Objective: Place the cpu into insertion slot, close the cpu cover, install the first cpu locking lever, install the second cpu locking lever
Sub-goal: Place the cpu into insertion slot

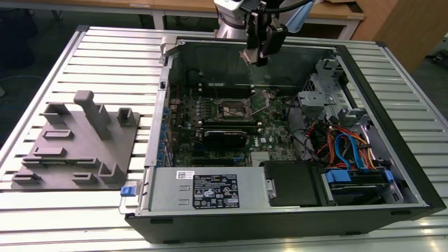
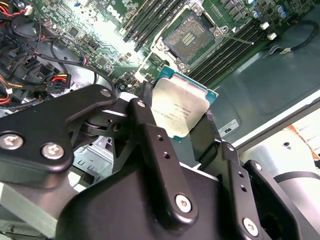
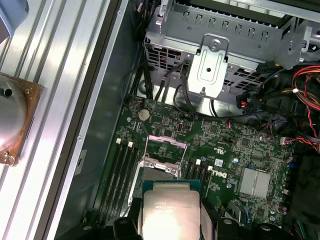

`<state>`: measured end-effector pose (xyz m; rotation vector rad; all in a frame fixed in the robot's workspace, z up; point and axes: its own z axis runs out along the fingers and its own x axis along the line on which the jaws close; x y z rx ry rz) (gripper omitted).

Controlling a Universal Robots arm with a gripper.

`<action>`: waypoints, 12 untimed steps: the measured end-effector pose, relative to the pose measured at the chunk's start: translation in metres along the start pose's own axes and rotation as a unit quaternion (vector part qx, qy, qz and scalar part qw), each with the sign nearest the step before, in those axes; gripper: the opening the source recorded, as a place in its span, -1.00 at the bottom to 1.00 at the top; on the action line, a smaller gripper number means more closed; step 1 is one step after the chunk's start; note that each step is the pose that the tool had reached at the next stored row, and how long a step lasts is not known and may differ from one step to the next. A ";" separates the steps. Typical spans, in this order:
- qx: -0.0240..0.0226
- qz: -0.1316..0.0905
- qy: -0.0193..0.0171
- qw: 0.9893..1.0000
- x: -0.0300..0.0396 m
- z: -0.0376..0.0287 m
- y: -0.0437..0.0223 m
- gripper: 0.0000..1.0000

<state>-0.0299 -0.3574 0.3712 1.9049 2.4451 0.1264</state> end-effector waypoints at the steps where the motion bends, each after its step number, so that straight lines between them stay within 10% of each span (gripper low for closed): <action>1: 0.000 0.000 0.000 1.000 0.0000 0.0000 0.0000 0.08; 12: 0.000 0.007 -0.001 1.000 0.0000 0.0000 0.0000 0.08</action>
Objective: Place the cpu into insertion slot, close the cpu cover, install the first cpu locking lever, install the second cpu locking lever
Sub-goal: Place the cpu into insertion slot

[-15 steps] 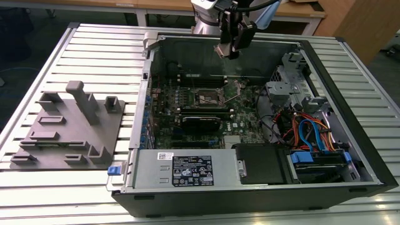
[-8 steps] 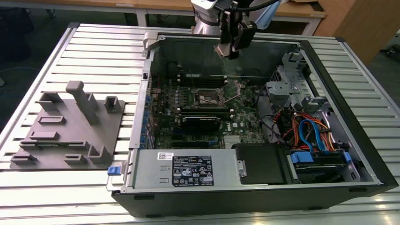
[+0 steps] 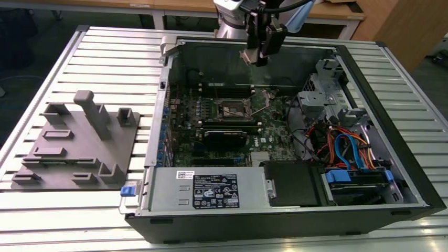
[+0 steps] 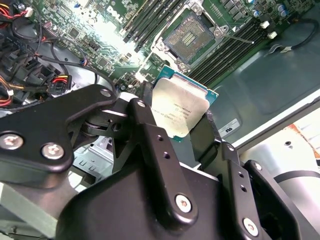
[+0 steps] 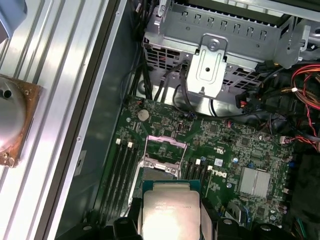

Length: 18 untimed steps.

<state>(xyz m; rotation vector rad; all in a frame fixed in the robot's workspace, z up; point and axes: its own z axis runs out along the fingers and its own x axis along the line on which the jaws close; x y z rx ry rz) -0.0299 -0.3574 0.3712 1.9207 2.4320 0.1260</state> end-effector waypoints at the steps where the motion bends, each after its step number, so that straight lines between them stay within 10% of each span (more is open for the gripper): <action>1: 0.000 0.003 0.000 1.000 0.0000 0.0000 0.0000 0.08; 18: -0.001 0.066 -0.006 0.998 0.0001 0.0004 0.0000 0.08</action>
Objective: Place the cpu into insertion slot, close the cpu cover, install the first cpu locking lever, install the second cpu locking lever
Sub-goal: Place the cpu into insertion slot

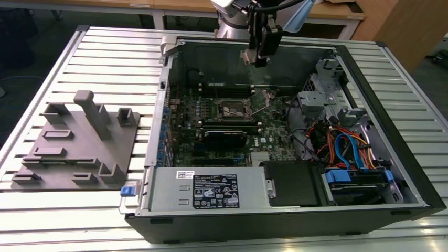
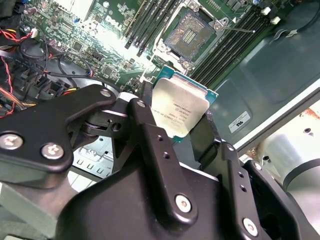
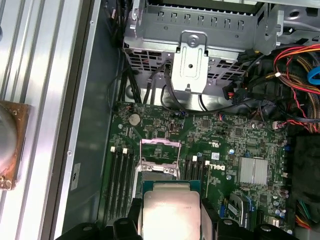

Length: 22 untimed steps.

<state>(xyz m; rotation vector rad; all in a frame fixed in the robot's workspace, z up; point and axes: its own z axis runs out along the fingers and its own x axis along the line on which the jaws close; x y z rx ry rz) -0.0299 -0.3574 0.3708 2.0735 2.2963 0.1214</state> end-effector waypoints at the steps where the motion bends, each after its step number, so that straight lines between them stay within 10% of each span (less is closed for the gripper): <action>1: 0.000 0.000 0.000 1.000 0.0000 0.0000 0.0000 0.08; 22: -0.001 0.050 -0.005 0.999 -0.0001 0.0070 -0.0006 0.08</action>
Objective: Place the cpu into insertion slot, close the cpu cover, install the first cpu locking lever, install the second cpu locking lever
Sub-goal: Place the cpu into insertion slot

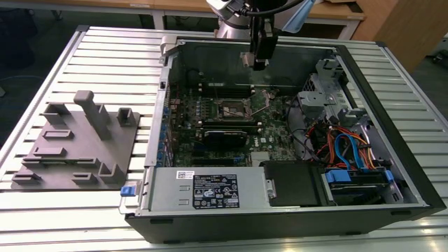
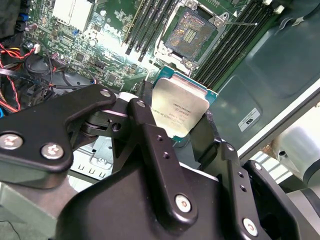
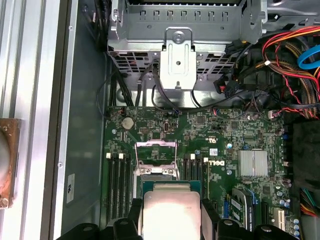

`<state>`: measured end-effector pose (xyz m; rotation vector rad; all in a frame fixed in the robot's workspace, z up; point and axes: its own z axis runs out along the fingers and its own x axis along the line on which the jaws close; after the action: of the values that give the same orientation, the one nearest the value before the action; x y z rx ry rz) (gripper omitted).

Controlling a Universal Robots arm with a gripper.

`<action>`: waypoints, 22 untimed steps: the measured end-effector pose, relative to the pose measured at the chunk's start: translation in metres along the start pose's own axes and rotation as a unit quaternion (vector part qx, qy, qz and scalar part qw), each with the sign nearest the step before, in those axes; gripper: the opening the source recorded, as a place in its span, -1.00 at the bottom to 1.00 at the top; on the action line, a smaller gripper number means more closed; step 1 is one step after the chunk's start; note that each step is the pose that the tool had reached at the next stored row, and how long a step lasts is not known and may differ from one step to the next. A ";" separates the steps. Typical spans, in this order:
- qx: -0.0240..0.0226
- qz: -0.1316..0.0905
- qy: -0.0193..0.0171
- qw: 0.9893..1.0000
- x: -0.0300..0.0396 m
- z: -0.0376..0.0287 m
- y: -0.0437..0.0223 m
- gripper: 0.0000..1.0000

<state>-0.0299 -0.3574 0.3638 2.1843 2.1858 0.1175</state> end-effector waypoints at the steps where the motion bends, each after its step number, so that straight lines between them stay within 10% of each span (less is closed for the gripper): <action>1: 0.000 0.000 0.000 1.000 0.0000 0.0000 0.0000 0.08; 22: 0.000 0.008 -0.003 1.000 -0.0002 0.0175 -0.0017 0.08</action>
<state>-0.0301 -0.3572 0.3461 2.2007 2.1649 0.1119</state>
